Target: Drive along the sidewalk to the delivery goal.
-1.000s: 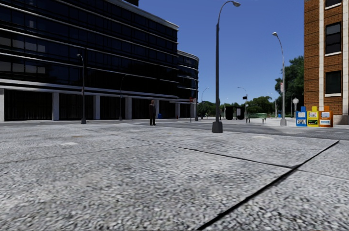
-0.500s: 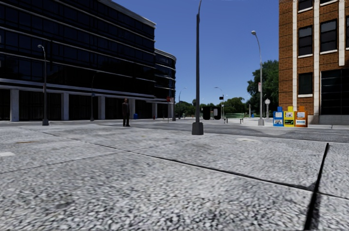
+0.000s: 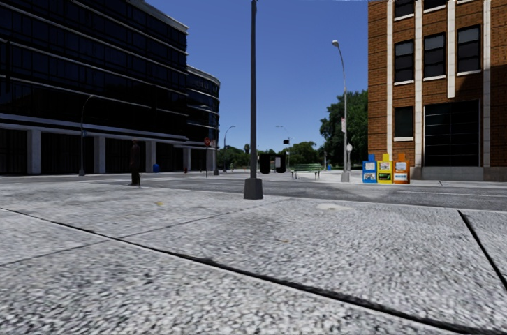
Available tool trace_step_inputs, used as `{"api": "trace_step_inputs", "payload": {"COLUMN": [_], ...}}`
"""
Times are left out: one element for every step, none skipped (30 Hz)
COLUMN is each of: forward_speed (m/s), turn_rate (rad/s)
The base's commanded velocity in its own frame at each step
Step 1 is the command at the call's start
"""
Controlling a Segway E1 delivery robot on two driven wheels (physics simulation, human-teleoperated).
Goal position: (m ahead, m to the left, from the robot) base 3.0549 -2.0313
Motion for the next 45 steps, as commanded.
{"api": "trace_step_inputs", "payload": {"forward_speed": [1.65,1.65,1.65,1.64,1.64,1.64,1.64,1.64,1.63,1.63,1.63,1.63,1.63,1.63,1.63,1.63,1.63,1.63,1.63,1.63,1.63,1.63,1.63,1.63,1.63,1.63,1.63,1.63,1.63,1.63,1.63,1.63,1.63,1.63,1.63,1.63,1.63,1.63,1.63,1.63,1.63,1.63,1.63,1.63,1.63], "turn_rate": [-0.39,-0.39,-0.39,-0.44,-0.49,-0.51,-0.51,-0.51,-0.51,-0.51,-0.51,-0.51,-0.51,-0.51,-0.51,-0.51,-0.51,-0.51,-0.51,-0.51,-0.51,-0.51,-0.51,-0.51,-0.51,-0.51,-0.51,-0.51,-0.51,-0.51,-0.51,-0.51,-0.51,-0.51,-0.51,-0.51,-0.51,-0.51,-0.51,-0.51,-0.51,-0.51,-0.51,-0.51,-0.45]}}
